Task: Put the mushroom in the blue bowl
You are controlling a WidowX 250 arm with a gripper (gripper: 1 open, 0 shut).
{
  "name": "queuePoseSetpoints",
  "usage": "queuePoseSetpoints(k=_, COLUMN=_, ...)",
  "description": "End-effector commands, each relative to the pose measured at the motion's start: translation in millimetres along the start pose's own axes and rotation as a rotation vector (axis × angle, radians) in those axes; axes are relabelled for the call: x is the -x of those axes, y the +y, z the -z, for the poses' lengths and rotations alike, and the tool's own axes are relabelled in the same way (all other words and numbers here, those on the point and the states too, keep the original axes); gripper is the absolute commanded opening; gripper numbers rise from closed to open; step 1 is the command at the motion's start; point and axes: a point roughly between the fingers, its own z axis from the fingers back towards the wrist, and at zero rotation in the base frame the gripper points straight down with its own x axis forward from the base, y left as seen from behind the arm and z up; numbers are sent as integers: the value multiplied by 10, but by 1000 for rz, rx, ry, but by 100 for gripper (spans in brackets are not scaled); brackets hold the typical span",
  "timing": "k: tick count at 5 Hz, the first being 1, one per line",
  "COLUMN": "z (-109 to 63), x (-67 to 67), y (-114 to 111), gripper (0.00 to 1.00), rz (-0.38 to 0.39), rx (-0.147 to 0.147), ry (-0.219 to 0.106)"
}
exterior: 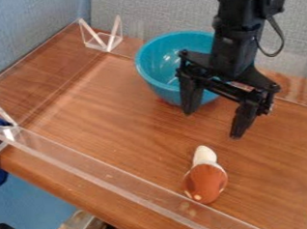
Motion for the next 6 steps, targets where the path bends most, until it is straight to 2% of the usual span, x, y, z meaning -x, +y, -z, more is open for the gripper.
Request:
queuePoseSetpoints(k=1, z=-51, x=-26, y=42, gripper=100, rz=-1, rx=-9, ry=-48)
queuePoseSetpoints(k=2, z=16, x=-8, y=67, gripper=100, rz=0, rx=-19, ry=-52)
queuePoseSetpoints(k=4, z=254, x=2, y=20, gripper=100, rz=18, rx=-38, ry=-57)
queuePoseSetpoints(k=6, z=514, x=-4, y=-75, gripper=100, rz=49, rx=-63, ry=-46)
